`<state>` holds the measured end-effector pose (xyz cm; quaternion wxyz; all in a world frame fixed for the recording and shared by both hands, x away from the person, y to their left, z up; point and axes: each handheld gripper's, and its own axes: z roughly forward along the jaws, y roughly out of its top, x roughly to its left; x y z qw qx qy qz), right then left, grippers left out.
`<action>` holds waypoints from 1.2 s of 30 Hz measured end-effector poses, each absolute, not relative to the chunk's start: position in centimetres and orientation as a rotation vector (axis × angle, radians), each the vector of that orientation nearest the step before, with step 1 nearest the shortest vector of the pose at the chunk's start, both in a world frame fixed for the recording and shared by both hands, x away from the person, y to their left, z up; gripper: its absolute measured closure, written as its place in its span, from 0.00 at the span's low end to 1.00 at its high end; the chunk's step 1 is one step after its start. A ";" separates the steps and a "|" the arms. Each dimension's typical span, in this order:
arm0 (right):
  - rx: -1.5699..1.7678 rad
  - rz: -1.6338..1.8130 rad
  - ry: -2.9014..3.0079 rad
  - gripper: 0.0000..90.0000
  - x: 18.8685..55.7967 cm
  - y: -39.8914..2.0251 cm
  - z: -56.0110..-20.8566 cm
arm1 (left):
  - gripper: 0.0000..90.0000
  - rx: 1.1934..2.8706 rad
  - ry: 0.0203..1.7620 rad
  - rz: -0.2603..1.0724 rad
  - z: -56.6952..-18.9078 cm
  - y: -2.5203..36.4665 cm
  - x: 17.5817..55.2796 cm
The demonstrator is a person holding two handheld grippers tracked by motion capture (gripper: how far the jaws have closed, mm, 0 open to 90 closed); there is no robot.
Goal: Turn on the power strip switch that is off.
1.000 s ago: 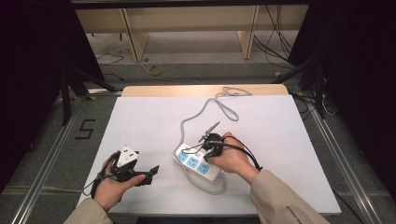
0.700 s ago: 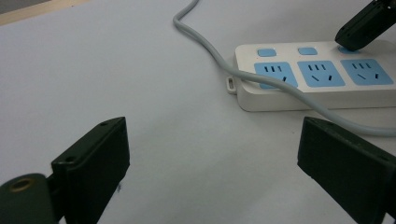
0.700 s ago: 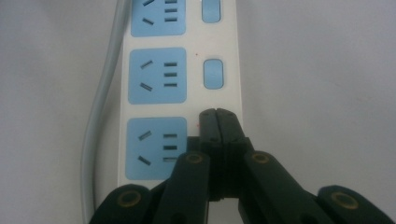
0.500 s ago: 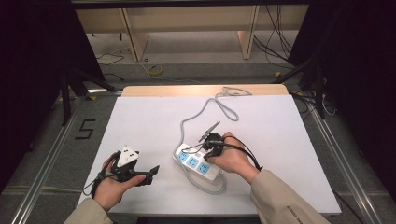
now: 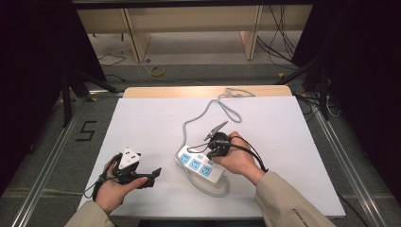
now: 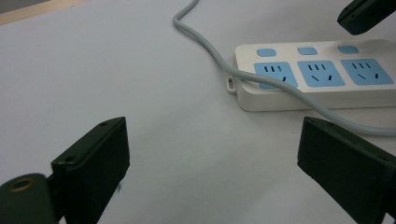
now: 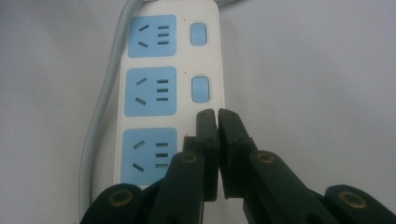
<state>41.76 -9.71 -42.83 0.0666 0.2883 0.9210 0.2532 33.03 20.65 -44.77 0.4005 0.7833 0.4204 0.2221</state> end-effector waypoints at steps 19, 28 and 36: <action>0.890 0.865 2.699 0.89 41.1 -11.8 -41.8 | 0.10 1.980 1.070 0.557 -44.8 20.5 33.0; 0.906 0.911 2.665 0.86 40.9 -12.9 -41.5 | 0.10 1.980 1.070 0.556 -44.8 20.5 33.0; 0.941 0.943 2.628 0.83 40.7 -14.1 -41.3 | 0.10 1.981 1.074 0.555 -44.9 20.4 33.0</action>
